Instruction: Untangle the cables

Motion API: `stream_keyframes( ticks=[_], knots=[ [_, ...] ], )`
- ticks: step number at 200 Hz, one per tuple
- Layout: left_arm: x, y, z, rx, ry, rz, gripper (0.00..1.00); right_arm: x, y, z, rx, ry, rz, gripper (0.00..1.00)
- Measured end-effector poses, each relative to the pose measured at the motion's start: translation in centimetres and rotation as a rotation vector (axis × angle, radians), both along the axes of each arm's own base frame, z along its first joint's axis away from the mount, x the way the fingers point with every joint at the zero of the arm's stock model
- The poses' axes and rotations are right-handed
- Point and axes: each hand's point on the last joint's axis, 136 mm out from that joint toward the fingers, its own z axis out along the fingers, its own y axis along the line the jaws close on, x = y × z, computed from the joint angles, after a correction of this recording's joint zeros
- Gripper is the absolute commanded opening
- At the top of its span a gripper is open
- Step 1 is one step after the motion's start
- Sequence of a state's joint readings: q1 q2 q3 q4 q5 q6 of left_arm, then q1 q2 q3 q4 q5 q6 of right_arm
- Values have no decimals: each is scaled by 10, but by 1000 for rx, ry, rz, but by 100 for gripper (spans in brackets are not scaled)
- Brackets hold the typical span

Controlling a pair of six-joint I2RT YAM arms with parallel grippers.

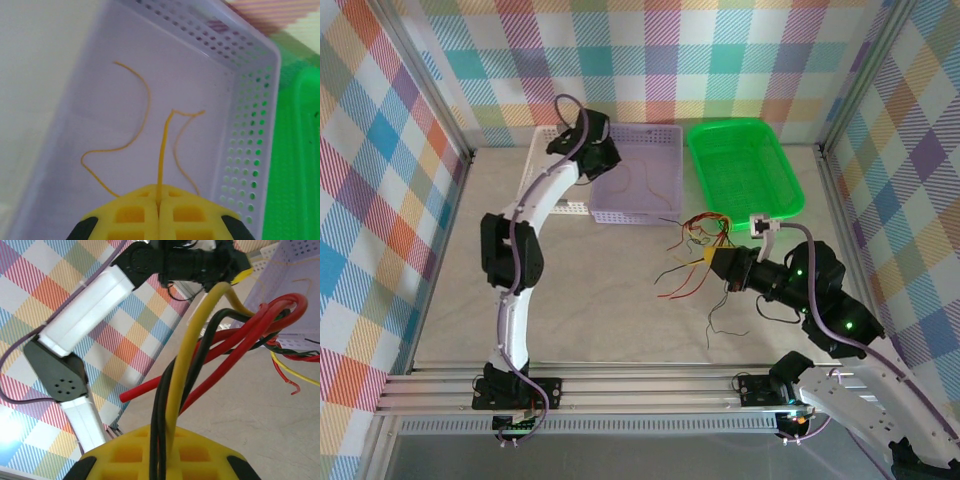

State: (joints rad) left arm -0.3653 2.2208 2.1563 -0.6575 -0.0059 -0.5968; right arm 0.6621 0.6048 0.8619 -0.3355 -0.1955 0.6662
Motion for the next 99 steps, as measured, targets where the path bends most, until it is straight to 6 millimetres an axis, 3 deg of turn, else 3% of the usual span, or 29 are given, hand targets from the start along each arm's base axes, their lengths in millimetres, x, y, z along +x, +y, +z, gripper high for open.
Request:
stream_keyframes(
  ticks=[16,46,73,99],
  knots=[
    [4,-22,-15,24,17,-40,0,-3,-2,2,4,-5,0,0],
    [0,-49,-72,86,113,-96,4,-8,-7,1,2,-4,0,0],
    [-13,-52,-120,136,216,-120,29,-12,-9,1,3,-5,0,0],
    [-18,-48,-137,164,264,-128,57,-14,-11,1,1,-3,-1,0]
  ],
)
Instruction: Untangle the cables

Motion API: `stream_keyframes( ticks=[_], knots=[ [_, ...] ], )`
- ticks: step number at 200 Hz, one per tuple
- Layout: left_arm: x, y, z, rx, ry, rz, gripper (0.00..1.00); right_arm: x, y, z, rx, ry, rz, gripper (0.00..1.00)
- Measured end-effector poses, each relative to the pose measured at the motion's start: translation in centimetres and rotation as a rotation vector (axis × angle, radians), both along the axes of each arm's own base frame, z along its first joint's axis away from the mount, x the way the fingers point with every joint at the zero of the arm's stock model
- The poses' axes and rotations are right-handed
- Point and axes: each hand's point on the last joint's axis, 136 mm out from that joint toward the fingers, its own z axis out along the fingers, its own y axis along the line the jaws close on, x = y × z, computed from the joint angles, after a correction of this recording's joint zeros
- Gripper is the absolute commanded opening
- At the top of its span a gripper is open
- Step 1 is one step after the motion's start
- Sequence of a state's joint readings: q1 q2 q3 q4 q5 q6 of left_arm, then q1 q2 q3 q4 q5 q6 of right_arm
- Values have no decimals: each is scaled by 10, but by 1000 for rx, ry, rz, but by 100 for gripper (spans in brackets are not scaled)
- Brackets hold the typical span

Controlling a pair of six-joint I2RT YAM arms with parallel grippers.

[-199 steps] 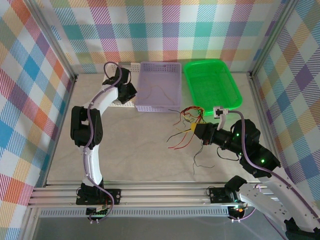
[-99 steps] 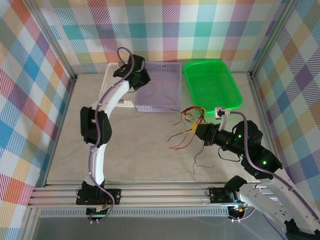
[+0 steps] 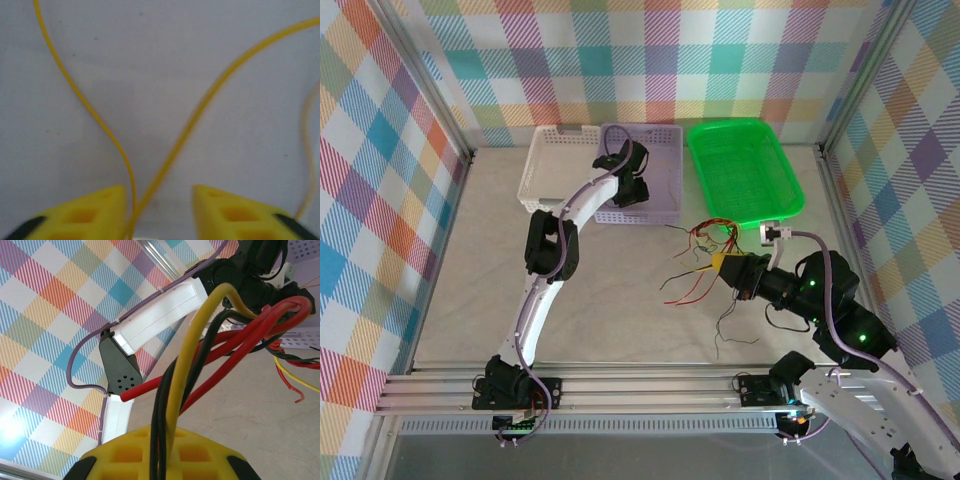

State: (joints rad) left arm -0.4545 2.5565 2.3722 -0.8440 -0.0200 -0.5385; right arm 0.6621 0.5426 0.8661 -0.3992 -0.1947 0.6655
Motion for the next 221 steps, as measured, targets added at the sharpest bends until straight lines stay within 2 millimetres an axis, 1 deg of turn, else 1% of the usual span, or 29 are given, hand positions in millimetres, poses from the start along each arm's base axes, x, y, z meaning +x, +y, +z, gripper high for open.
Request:
stream_keyframes(
  ticks=[17,37,42,45,57,71,84,88,109,120,134,143,153,164,173,185,200,211,221],
  knots=[
    [-1,2,1,3,6,1,72,0,-1,0,0,-1,-3,0],
    [-2,1,14,-1,-10,-10,86,0,0,-1,-3,0,-3,0],
    [-1,1,20,-3,-20,-18,93,0,0,-1,-4,-1,-2,0],
    [-1,1,23,-8,-24,-14,99,0,0,-1,-4,-1,-2,0],
    [-4,1,43,-22,-48,-23,100,1,0,-2,-7,1,-2,0],
    [-9,1,78,-54,-95,-37,100,2,1,-3,-13,5,-1,0],
    [-17,1,116,-98,-152,-47,100,4,3,-5,-18,11,-1,0],
    [-20,1,132,-116,-176,-50,100,5,3,-6,-20,13,-1,0],
    [-43,6,192,-202,-271,-57,100,6,4,-6,-22,16,-1,0],
    [-58,9,215,-246,-309,-60,100,7,5,-7,-23,18,-1,0],
    [-75,12,232,-298,-334,-64,100,8,6,-7,-23,18,-1,0],
    [-85,11,236,-329,-339,-69,100,9,7,-7,-22,18,0,0],
    [-95,10,233,-357,-332,-76,100,10,7,-7,-24,19,0,0],
    [-108,8,223,-383,-310,-84,100,10,8,-8,-23,20,2,0],
    [-122,5,210,-402,-284,-94,100,11,9,-9,-25,23,2,0],
    [-145,-1,192,-447,-245,-112,100,12,10,-11,-24,22,2,0],
    [-178,-13,175,-504,-203,-150,97,14,11,-15,-27,27,2,0],
    [-200,-24,172,-556,-190,-177,93,16,13,-19,-29,34,2,0],
    [-218,-32,174,-613,-194,-202,89,17,14,-23,-32,43,5,0]
  ],
)
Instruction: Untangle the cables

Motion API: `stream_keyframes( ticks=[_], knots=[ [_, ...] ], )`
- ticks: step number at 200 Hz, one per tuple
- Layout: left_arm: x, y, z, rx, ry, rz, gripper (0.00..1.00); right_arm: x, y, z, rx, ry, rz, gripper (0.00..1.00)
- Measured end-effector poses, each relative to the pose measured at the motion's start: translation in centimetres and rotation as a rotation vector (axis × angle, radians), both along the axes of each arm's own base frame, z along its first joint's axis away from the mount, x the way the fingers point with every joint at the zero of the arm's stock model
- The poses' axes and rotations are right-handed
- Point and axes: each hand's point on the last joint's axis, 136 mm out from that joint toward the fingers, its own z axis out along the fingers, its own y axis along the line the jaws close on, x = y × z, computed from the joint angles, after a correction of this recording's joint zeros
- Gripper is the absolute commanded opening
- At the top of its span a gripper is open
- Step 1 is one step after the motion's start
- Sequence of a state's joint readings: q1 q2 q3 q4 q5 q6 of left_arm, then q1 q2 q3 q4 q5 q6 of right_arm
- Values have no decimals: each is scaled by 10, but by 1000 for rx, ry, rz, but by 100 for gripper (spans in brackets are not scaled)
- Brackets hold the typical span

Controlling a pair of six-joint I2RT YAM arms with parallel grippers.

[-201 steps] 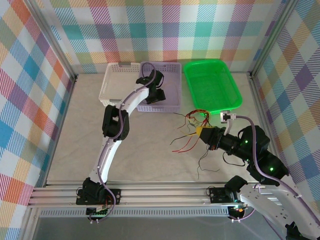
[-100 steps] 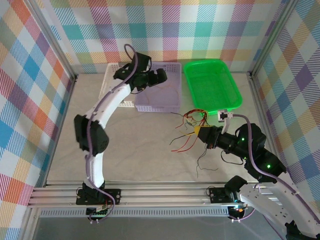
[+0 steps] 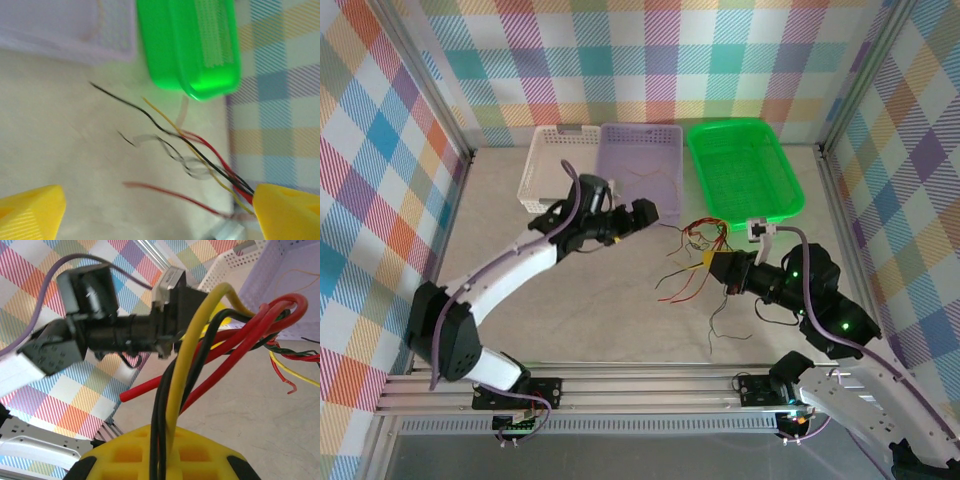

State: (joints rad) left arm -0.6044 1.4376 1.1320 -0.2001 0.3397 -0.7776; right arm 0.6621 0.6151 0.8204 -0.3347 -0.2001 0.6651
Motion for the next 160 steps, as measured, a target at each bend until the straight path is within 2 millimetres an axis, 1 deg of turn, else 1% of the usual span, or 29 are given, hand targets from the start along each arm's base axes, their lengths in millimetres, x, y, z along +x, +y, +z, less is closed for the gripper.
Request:
stream_keyframes(
  ticks=[19,34,58,69,79,94,130,150,160],
  knots=[
    [-25,-12,18,-104,-44,-42,84,3,4,-6,-11,17,7,0],
    [-39,-14,42,-183,-94,-58,80,4,6,-9,-14,25,11,0],
    [-57,-10,80,-286,-182,-73,74,6,9,-17,-18,39,20,0],
    [-63,-11,93,-324,-204,-81,72,7,10,-19,-18,44,21,0],
    [-68,-14,100,-348,-217,-95,71,8,11,-21,-19,47,24,0],
    [-75,-21,101,-357,-212,-119,69,8,13,-21,-17,47,27,0],
    [-90,-34,85,-332,-168,-173,69,9,13,-20,-13,46,26,0],
    [-97,-38,81,-317,-159,-201,65,9,13,-19,-7,44,26,0],
    [-101,-41,78,-307,-161,-221,61,9,14,-18,-4,46,26,0]
  ],
)
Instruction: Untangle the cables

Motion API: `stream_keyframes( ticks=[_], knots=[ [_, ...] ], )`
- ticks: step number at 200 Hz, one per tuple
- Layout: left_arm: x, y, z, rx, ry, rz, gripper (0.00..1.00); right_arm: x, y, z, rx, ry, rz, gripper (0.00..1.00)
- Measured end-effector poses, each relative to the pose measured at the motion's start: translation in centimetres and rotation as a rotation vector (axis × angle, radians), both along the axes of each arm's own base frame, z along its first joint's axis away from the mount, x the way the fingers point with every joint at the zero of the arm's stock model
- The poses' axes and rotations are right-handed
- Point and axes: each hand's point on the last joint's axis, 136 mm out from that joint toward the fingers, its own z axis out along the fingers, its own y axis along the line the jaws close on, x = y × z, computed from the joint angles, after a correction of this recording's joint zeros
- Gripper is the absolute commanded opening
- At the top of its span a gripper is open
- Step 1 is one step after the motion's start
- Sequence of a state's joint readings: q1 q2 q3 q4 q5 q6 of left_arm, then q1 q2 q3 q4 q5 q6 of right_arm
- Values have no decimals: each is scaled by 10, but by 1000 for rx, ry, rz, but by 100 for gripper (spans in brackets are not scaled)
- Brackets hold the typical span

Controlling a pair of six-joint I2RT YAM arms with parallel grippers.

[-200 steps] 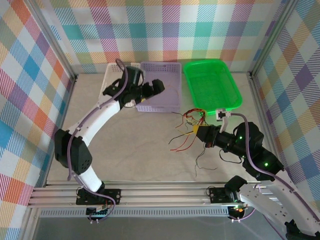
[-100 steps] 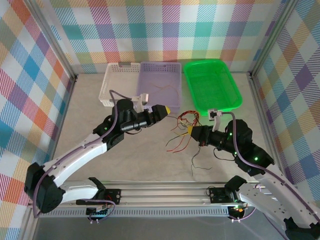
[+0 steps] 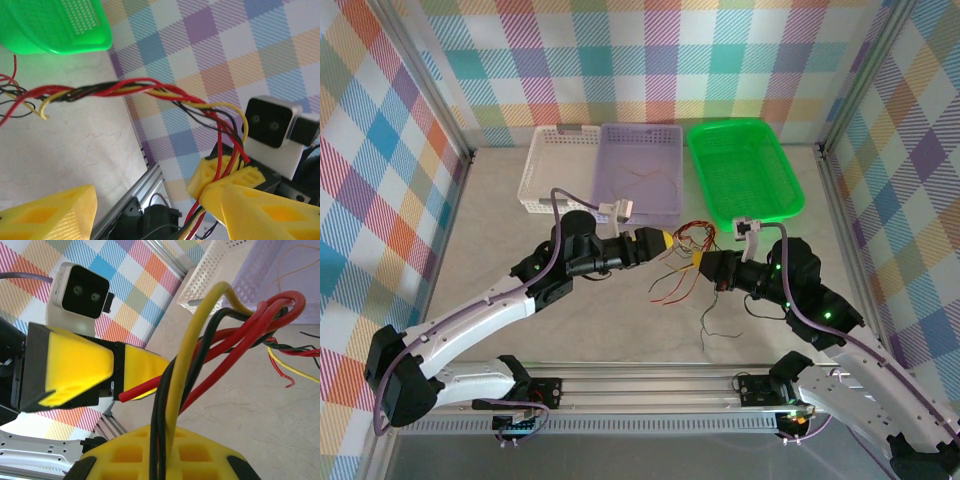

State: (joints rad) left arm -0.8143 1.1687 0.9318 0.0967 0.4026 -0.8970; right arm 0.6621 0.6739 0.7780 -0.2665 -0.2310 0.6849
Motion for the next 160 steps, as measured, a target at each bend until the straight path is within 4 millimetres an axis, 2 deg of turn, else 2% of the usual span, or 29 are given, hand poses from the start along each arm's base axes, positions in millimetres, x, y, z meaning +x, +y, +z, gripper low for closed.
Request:
stream_keyframes(
  ticks=[19,44,92,129,160],
  knots=[
    [-6,-6,-9,29,2,-36,54,0,2,0,5,7,5,0],
    [-14,-14,-22,62,9,-83,52,1,3,-1,6,13,8,0],
    [-24,-17,-24,78,-19,-140,53,0,3,0,8,11,10,0],
    [-30,-19,-22,73,-34,-163,39,1,4,2,14,5,11,0],
    [-31,-19,-22,74,-32,-164,30,1,4,4,19,-2,11,0]
  ],
)
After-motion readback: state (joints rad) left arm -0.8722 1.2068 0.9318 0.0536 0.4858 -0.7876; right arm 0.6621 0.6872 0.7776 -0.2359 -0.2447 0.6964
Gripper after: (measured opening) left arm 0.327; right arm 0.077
